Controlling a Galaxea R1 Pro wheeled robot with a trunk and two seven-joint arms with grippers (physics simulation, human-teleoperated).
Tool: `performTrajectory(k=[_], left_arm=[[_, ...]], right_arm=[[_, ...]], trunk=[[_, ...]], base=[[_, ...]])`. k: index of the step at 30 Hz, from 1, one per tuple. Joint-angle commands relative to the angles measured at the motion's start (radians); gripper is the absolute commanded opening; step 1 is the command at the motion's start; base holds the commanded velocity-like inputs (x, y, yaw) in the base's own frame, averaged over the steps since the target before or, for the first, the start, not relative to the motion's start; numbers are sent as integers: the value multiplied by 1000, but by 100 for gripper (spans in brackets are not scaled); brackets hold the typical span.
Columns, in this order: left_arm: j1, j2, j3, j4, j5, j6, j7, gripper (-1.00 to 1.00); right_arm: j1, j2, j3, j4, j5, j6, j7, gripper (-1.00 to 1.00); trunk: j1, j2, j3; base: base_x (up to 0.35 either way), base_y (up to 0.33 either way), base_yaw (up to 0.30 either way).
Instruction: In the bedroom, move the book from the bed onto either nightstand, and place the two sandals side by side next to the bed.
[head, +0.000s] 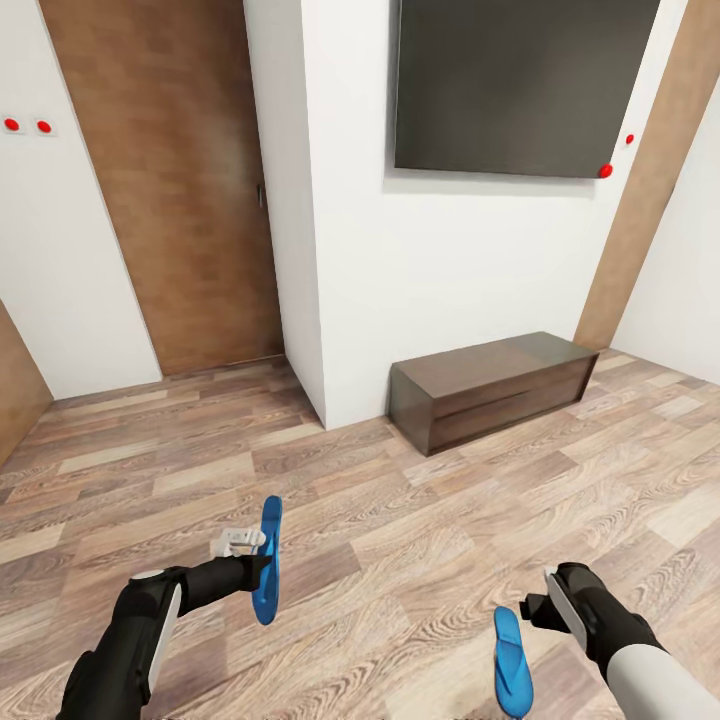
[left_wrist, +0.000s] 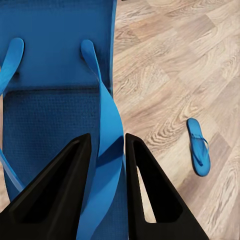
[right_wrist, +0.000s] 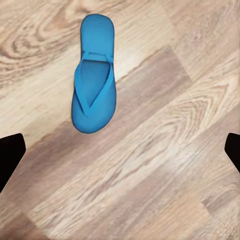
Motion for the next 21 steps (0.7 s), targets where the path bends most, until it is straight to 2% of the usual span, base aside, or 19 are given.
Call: performTrajectory(k=[1, 9, 21], left_arm=[[-1, -1, 4, -1, -6, 6, -8, -100], [-1, -1, 4, -1, -5, 6, -8, -100], [-1, -2, 4, 0, -5, 6, -11, -100]], right_arm=[[0, 0, -1, -1, -9, 4, -7, 100], [0, 3, -1, -1, -9, 3, -7, 100], [0, 5, 0, -1, -8, 2, -9, 100]], trunk=[[4, -8, -4], [34, -63, -29], [39, -66, -76]], base=[[0, 0, 0], [0, 0, 0], [0, 0, 0]])
